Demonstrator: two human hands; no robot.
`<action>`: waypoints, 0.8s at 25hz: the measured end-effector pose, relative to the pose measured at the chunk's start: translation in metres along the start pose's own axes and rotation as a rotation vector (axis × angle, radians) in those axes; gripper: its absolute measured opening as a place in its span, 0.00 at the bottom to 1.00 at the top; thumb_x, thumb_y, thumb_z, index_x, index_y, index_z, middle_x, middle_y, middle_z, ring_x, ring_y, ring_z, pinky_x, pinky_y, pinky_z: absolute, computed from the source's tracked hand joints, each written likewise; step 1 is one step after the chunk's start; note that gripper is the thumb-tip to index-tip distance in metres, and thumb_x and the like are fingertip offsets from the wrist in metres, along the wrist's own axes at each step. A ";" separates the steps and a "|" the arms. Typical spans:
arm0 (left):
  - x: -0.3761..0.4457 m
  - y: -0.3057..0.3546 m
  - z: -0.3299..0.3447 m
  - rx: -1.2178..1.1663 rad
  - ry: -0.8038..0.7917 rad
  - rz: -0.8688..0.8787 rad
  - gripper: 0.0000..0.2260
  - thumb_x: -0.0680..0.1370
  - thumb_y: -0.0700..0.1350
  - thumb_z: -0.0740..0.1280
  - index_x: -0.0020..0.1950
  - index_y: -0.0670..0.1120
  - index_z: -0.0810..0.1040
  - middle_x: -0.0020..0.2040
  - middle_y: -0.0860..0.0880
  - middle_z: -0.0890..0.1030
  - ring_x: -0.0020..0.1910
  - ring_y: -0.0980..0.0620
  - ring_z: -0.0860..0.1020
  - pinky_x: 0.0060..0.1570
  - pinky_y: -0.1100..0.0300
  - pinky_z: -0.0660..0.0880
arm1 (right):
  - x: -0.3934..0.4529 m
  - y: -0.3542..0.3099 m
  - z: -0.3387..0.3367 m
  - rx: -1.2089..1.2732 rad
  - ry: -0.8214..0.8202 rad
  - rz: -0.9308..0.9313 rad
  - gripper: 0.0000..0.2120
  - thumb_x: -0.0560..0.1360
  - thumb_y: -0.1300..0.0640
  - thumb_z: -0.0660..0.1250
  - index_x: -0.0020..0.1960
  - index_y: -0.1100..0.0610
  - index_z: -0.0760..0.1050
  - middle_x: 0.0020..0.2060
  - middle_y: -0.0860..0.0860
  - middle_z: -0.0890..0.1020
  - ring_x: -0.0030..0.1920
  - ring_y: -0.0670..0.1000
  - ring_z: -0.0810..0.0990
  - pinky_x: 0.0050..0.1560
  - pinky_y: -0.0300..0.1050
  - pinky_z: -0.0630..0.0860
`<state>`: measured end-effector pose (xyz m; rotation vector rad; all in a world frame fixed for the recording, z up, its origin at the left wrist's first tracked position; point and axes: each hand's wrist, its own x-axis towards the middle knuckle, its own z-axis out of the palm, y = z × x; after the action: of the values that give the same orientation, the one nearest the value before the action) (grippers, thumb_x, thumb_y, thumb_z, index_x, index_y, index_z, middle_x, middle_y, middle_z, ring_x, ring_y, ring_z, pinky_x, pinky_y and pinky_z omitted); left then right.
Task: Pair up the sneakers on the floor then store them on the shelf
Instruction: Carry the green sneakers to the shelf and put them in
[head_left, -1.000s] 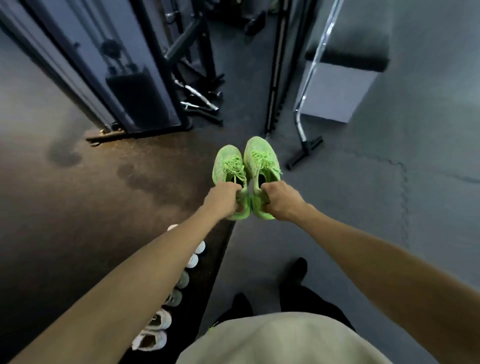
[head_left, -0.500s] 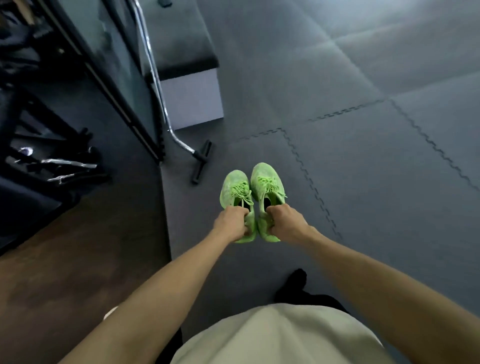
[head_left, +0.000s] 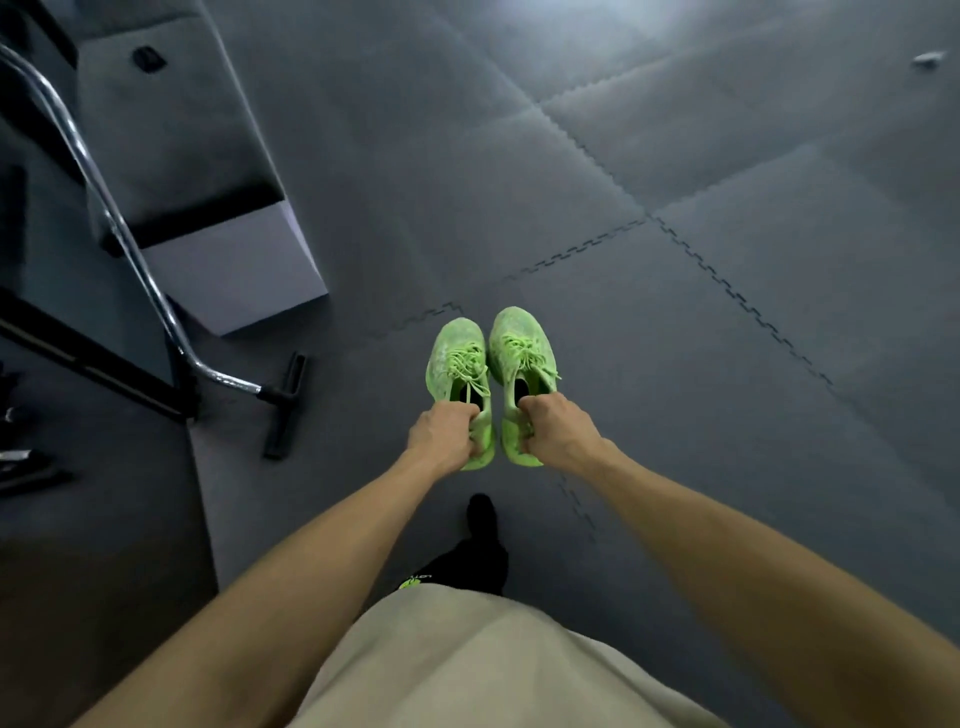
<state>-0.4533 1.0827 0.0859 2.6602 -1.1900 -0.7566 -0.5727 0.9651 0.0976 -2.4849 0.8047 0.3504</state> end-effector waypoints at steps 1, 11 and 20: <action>0.025 0.007 -0.005 0.002 0.004 0.011 0.16 0.73 0.37 0.68 0.32 0.48 0.62 0.36 0.48 0.73 0.39 0.45 0.75 0.37 0.54 0.71 | 0.020 0.010 -0.011 0.002 0.009 0.008 0.04 0.71 0.65 0.63 0.42 0.59 0.69 0.40 0.54 0.74 0.40 0.59 0.74 0.36 0.47 0.69; 0.291 0.060 -0.096 -0.037 -0.051 0.078 0.18 0.73 0.41 0.71 0.32 0.49 0.63 0.35 0.48 0.74 0.39 0.45 0.76 0.35 0.56 0.69 | 0.241 0.074 -0.149 -0.023 0.047 0.099 0.10 0.71 0.66 0.63 0.38 0.56 0.63 0.39 0.54 0.71 0.39 0.58 0.72 0.36 0.48 0.68; 0.525 0.084 -0.189 -0.057 -0.010 0.039 0.17 0.74 0.41 0.70 0.32 0.49 0.64 0.39 0.48 0.75 0.44 0.43 0.78 0.38 0.55 0.72 | 0.474 0.116 -0.261 -0.018 0.058 0.072 0.08 0.71 0.65 0.64 0.40 0.58 0.65 0.39 0.54 0.72 0.39 0.58 0.72 0.36 0.47 0.68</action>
<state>-0.1201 0.6274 0.0713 2.5829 -1.2001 -0.7870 -0.2441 0.5196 0.0912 -2.4975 0.9197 0.3132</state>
